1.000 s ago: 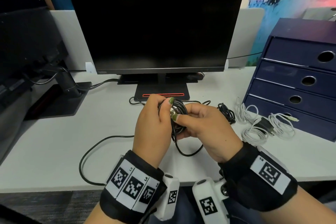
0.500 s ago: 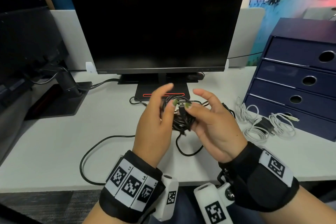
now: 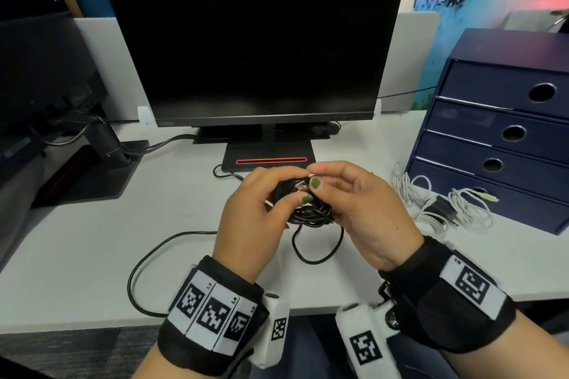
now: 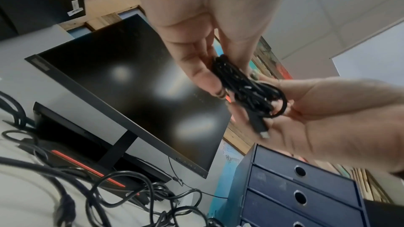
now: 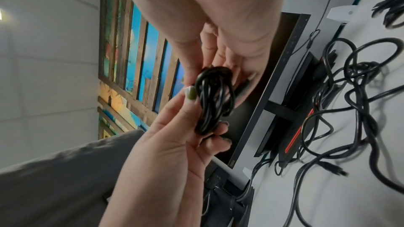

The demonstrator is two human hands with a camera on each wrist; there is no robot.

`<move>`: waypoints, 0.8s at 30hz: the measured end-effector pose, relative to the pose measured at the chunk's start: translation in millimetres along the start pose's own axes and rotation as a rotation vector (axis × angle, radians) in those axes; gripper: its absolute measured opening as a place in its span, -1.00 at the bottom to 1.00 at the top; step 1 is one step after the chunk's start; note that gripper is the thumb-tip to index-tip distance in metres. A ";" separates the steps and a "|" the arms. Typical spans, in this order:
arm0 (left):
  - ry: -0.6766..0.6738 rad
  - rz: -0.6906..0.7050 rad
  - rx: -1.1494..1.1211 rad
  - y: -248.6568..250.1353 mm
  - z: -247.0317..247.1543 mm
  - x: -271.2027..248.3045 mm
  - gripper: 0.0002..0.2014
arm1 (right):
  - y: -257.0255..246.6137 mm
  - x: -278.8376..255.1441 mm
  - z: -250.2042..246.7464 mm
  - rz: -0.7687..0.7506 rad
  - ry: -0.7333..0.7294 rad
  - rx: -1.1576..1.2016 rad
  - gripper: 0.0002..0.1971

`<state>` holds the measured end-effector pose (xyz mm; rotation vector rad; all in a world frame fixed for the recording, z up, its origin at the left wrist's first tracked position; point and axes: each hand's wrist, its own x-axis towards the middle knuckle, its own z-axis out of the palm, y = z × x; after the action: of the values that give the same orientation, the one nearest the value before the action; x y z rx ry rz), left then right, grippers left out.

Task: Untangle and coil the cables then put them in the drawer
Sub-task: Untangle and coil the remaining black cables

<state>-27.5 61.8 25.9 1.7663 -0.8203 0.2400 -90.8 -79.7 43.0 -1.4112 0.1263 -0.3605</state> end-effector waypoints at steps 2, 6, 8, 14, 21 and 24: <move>0.042 -0.023 -0.007 -2.5 2.2 -0.4 -0.72 | -0.1 -2.0 -0.8 -0.009 0.015 -0.069 -0.84; 0.108 -0.054 0.015 -6.7 5.8 -0.8 -0.82 | -0.1 -8.6 -3.1 0.007 -0.024 -0.158 -0.80; 0.147 -0.079 0.028 -7.0 8.9 -2.2 -0.87 | 3.6 -13.6 -4.7 0.008 -0.052 -0.222 -0.71; 0.085 -0.178 0.090 -9.0 20.3 -5.8 -0.93 | 19.0 -19.7 -18.0 -0.016 0.023 -0.439 -0.57; -0.251 -0.260 0.215 -11.8 31.9 -7.3 -0.74 | 30.1 -12.8 -62.9 0.194 0.177 -0.312 -0.63; -0.452 -0.301 0.351 -16.1 35.6 -9.0 -0.66 | 35.1 -10.3 -91.8 0.242 0.301 -0.370 -0.64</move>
<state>-32.3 35.5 -4.1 2.2932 -0.8462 -0.2397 -121.8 -158.6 -7.6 -1.6755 0.6316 -0.3575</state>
